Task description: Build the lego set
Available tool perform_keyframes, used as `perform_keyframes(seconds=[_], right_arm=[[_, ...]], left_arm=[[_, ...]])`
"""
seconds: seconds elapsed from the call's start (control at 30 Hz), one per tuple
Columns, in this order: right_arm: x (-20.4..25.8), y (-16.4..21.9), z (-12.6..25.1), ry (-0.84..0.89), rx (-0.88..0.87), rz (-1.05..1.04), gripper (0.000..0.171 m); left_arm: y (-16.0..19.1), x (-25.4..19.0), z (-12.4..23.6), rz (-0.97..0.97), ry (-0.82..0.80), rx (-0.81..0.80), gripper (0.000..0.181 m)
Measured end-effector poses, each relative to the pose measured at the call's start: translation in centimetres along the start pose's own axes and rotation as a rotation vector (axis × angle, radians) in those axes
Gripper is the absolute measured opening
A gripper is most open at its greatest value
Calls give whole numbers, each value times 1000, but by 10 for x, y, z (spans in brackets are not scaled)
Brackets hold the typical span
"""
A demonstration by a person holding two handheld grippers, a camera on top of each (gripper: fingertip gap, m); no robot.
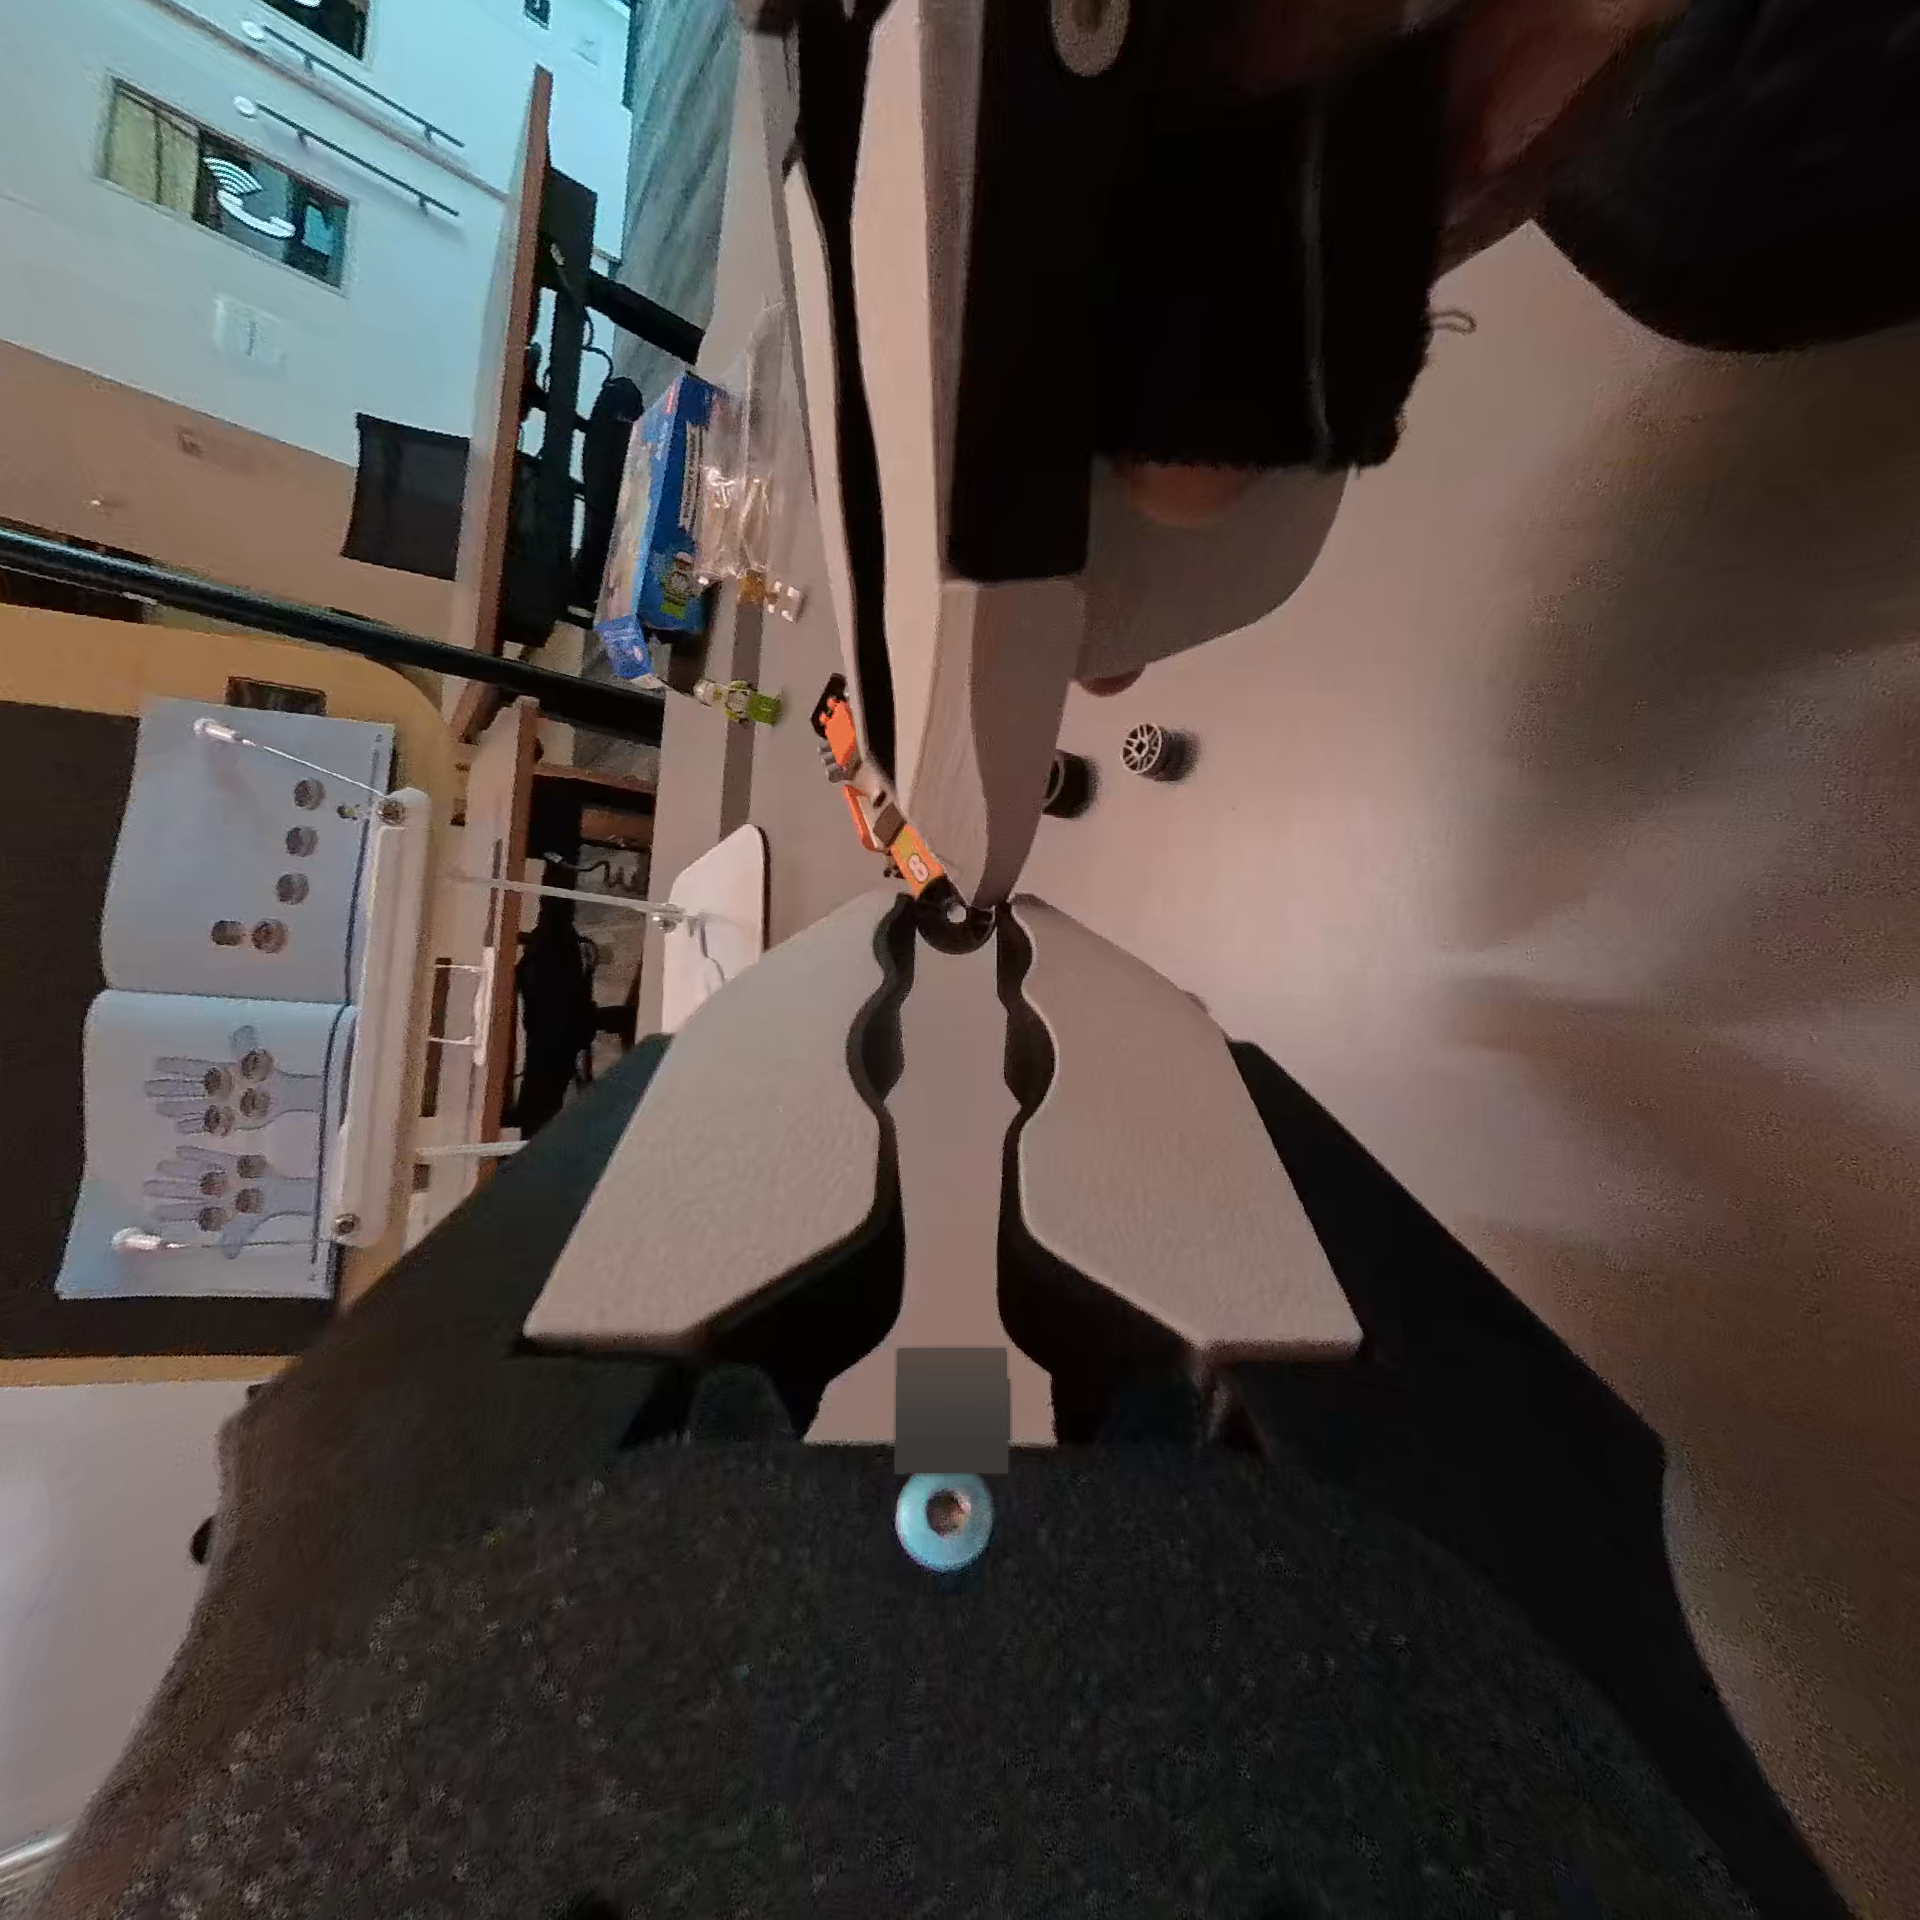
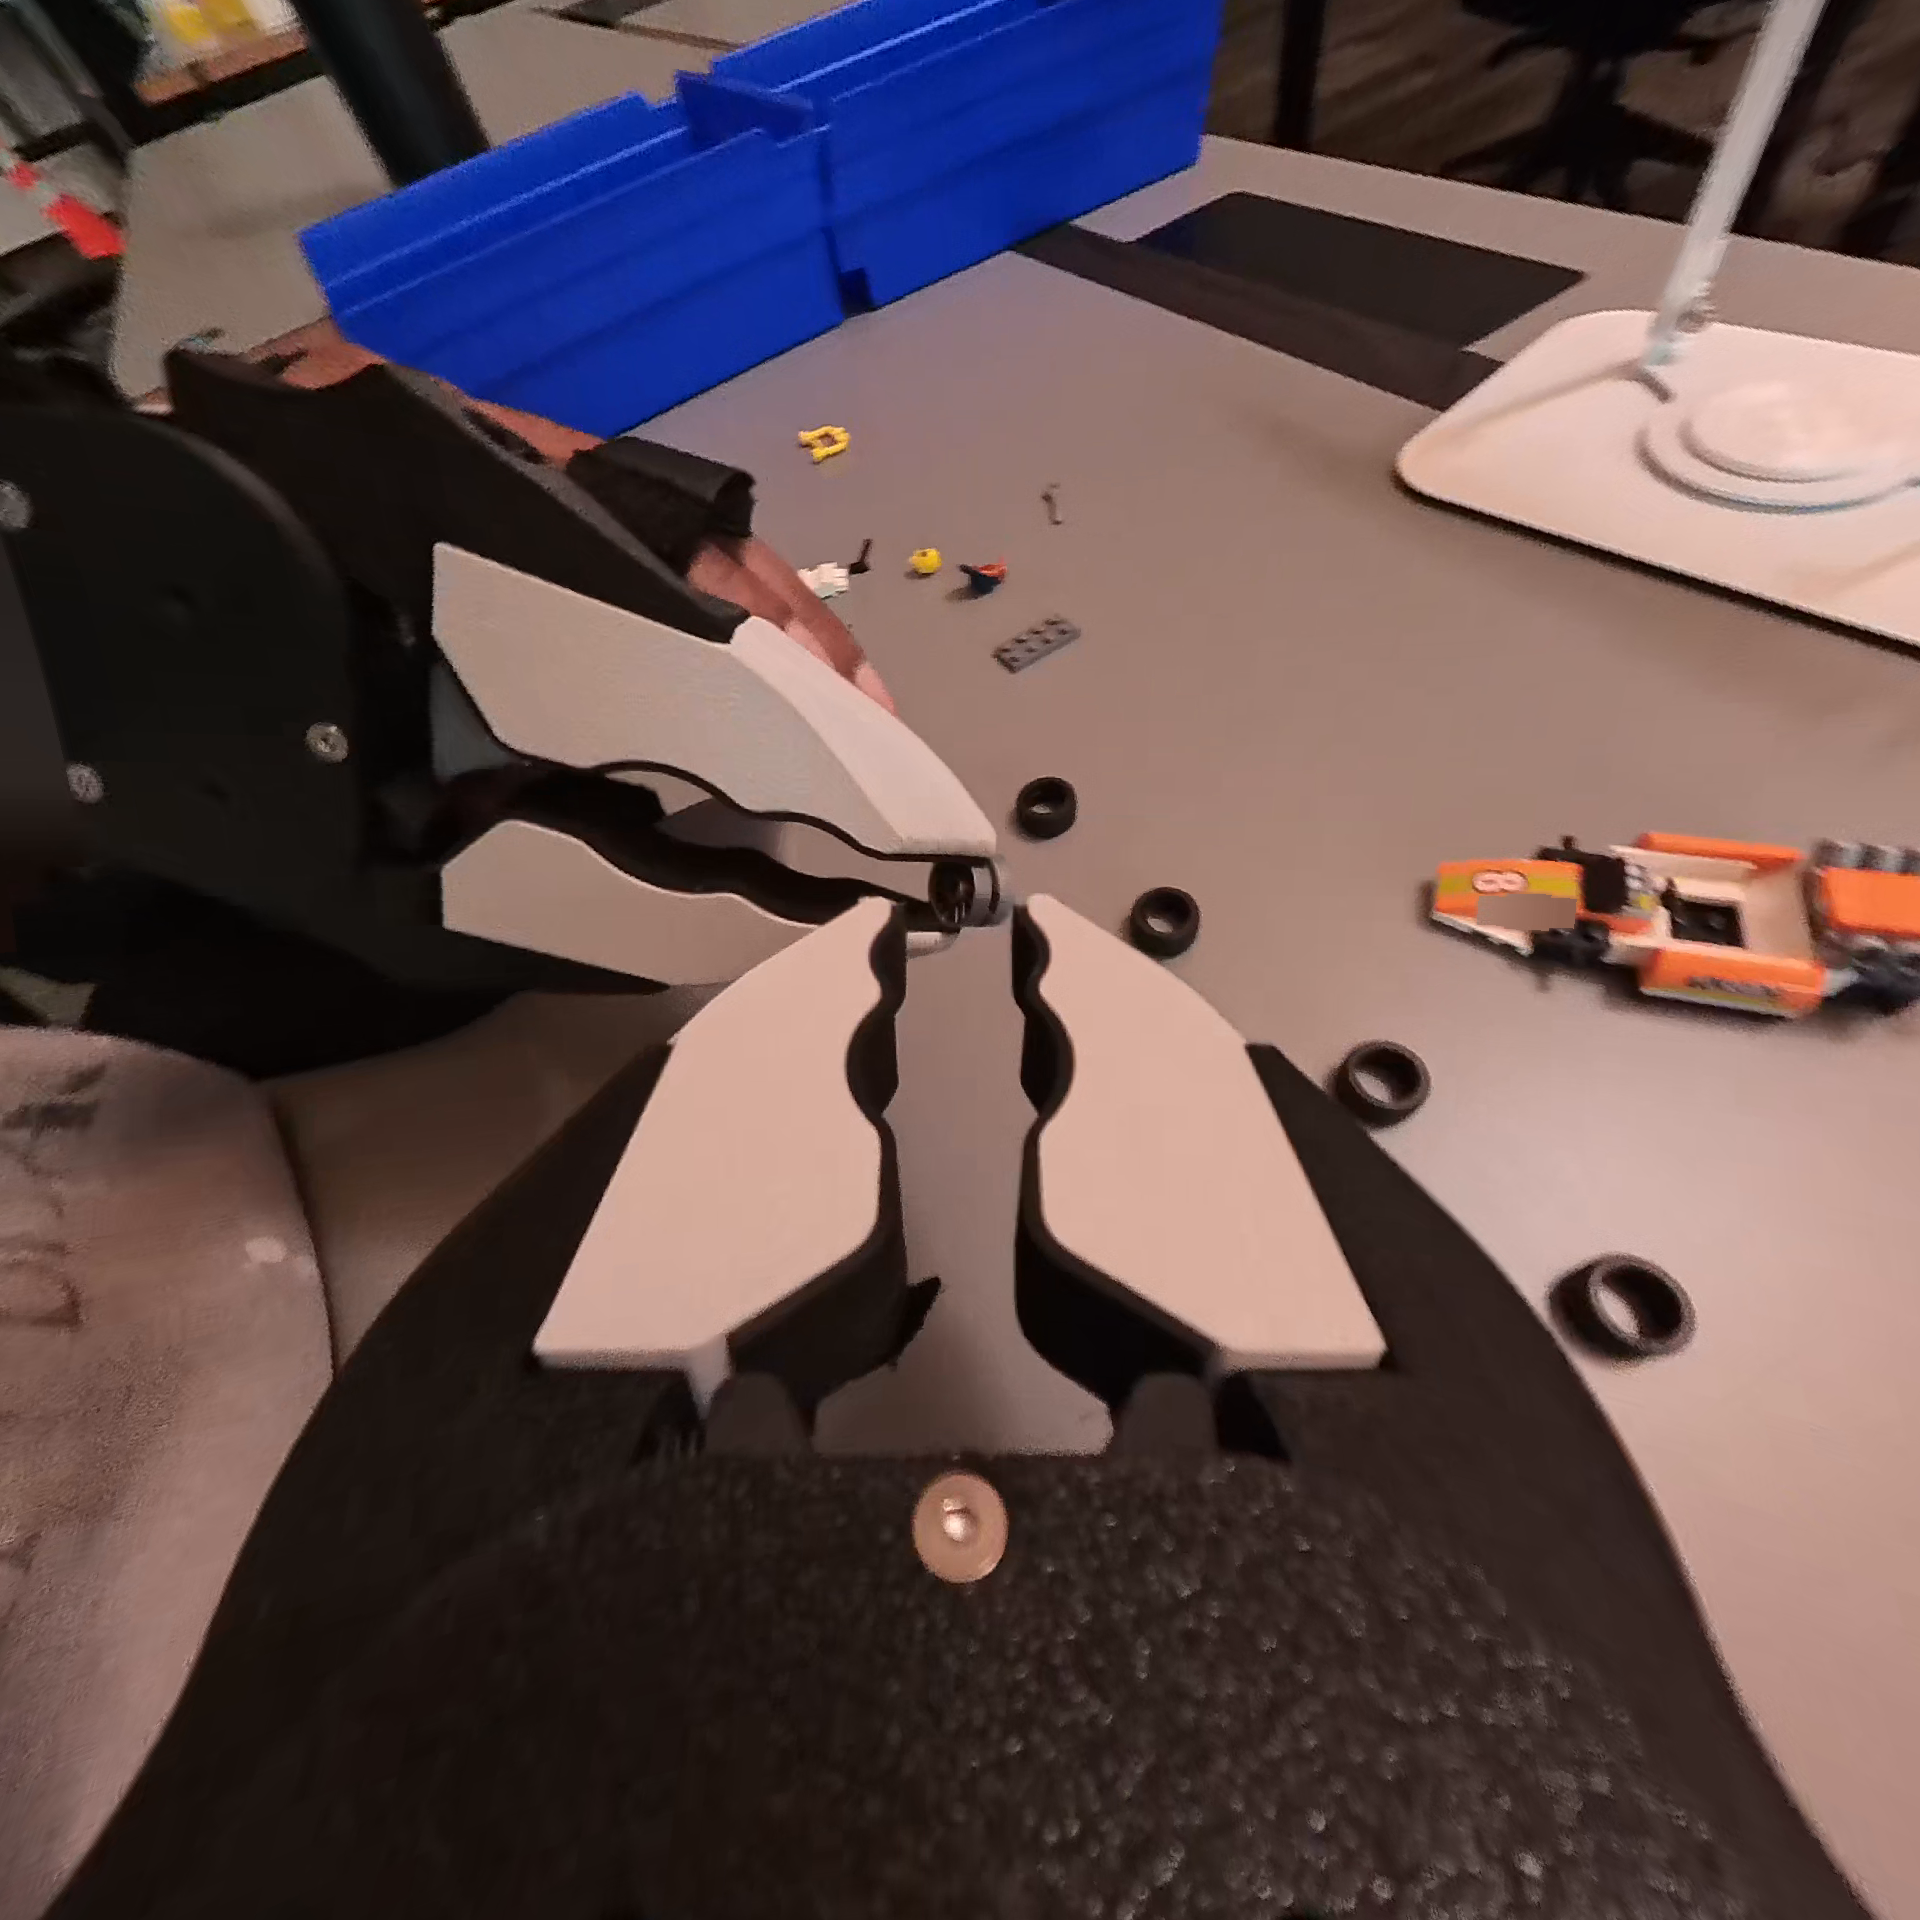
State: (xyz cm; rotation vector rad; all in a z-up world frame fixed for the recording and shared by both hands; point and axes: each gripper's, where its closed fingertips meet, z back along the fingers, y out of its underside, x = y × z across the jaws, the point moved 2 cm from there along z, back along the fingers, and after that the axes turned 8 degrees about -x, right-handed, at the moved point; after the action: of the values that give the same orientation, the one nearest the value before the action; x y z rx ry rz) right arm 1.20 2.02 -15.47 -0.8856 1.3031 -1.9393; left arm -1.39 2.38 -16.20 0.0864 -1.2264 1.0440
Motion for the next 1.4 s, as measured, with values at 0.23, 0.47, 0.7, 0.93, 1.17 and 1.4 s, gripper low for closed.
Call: perform_keyframes(seconds=[0.23, 0.47, 0.7, 0.93, 1.17, 1.4], right_arm=[[-4, -1, 8, 46, 8, -104, 23], [-4, 3, 4, 77, 1, -96, 13], [-2, 5, 8, -11, 3, -73, 10], [-8, 9, 18, -108, 1, -124, 9], [-60, 40, 41, -71, 252, -89, 9], [-102, 68, 51, -79, 606, -51, 9]], left_arm=[[-7, -2, -5, -96, -58, 4, 14], [-12, -3, -3, -112, -90, -12, 14], [-16, -7, -2, -85, -82, -71, 14], [-19, -8, -5, -6, -62, -129, 17], [-4, -8, 0, 270, 28, -162, 17], [45, 6, -9, 763, 86, -185, 14]])
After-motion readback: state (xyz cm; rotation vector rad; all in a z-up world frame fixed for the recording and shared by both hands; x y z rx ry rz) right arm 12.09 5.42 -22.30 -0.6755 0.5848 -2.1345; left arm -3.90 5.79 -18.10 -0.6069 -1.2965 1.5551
